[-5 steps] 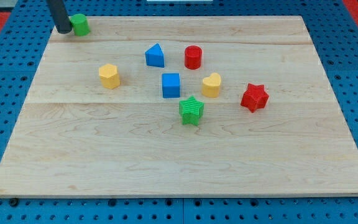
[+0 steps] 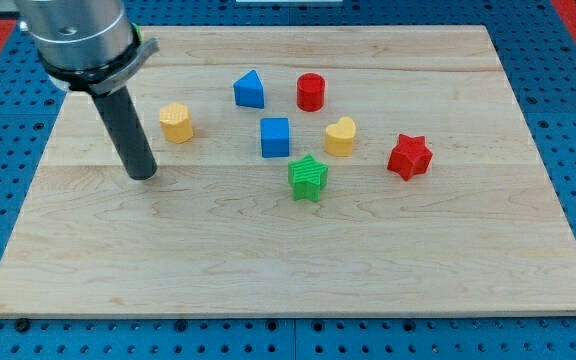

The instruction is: Move the yellow heart towards top

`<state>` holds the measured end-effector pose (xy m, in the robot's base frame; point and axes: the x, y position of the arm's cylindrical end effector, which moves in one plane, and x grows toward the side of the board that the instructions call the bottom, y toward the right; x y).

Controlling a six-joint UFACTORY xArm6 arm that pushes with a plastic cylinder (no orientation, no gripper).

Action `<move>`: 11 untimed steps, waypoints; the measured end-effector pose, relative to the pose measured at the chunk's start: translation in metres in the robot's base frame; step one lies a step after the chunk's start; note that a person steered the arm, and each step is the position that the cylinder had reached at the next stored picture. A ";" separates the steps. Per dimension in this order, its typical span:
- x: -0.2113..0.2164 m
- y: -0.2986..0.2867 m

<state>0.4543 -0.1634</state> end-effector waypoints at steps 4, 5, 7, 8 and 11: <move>-0.057 0.035; -0.080 0.035; -0.129 0.035; -0.147 0.030; -0.190 0.013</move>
